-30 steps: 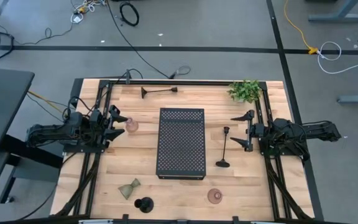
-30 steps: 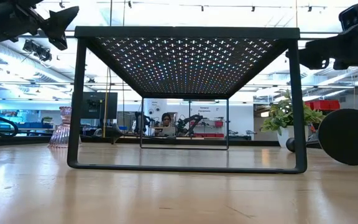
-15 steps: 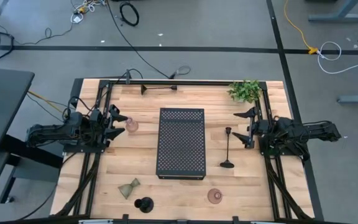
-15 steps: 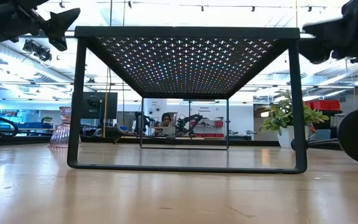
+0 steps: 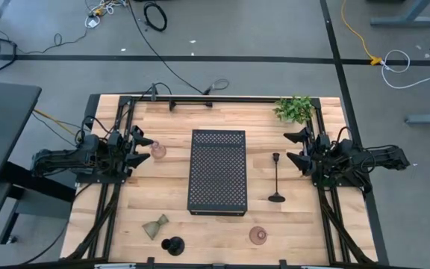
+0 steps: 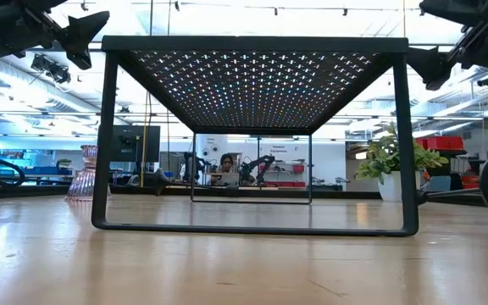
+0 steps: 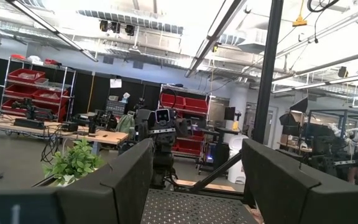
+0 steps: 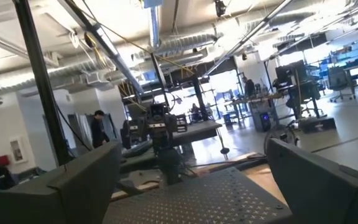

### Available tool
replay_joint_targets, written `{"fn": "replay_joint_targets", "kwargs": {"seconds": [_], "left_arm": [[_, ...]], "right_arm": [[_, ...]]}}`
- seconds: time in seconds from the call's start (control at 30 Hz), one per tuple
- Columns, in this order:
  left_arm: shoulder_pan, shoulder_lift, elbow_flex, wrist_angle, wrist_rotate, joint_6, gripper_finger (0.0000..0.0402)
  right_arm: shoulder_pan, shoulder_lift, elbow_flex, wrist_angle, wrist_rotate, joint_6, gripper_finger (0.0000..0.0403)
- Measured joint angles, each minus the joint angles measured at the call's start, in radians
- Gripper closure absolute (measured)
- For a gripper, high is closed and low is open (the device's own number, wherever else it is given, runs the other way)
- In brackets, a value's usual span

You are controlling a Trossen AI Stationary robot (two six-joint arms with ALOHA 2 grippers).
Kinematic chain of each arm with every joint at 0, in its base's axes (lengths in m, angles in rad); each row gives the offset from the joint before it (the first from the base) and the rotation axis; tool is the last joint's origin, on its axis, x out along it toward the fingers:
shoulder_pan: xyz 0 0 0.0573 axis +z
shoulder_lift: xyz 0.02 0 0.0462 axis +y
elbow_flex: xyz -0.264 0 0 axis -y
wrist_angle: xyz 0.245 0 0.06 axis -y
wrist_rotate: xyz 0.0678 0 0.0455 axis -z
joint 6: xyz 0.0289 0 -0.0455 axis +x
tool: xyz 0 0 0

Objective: Pick & Place candle stick holders
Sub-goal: Put the middle right black candle holder on the shelf

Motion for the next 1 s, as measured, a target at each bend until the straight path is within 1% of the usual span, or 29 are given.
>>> {"fn": "replay_joint_targets", "kwargs": {"seconds": [0.17,0.3,0.4,0.53,0.6,0.67,0.73,0.83,0.93,1.0], "left_arm": [[0.0,0.0,0.0,0.0,0.0,0.0,0.0154],[0.0,0.0,0.0,0.0,0.0,0.001,0.0154],[0.0,0.0,0.0,-0.001,0.0,0.0,0.0154],[0.0,0.0,0.0,-0.007,0.0,0.001,0.0154],[0.0,0.0,0.0,-0.007,0.0,0.002,0.0154],[0.0,0.0,0.0,-0.007,0.0,0.002,0.0154],[0.0,0.0,0.0,-0.007,-0.002,0.002,0.0154],[0.0,0.0,0.0,-0.007,-0.006,0.002,0.0154],[0.001,0.0,0.0,-0.007,-0.007,0.002,0.0154],[0.001,0.0,0.0,-0.007,-0.007,0.002,0.0154]], "right_arm": [[0.0,0.0,0.0,-0.002,-0.018,0.073,0.0005],[0.0,0.0,0.0,0.026,-0.026,0.064,0.0005],[0.0,0.0,0.0,0.052,-0.067,0.08,0.0005],[0.001,0.019,0.0,0.019,-0.094,0.201,0.0005],[0.001,0.052,0.0,0.007,-0.067,0.309,0.0005],[0.0,0.096,0.001,0.003,-0.007,0.422,0.0005],[0.0,0.15,0.026,-0.059,0.023,0.521,0.0006],[0.0,0.237,0.108,-0.261,0.035,0.657,0.0012],[0.0,0.341,0.215,-0.441,-0.014,0.795,0.0024],[0.0,0.421,0.288,-0.523,-0.075,0.878,0.0033]]}}
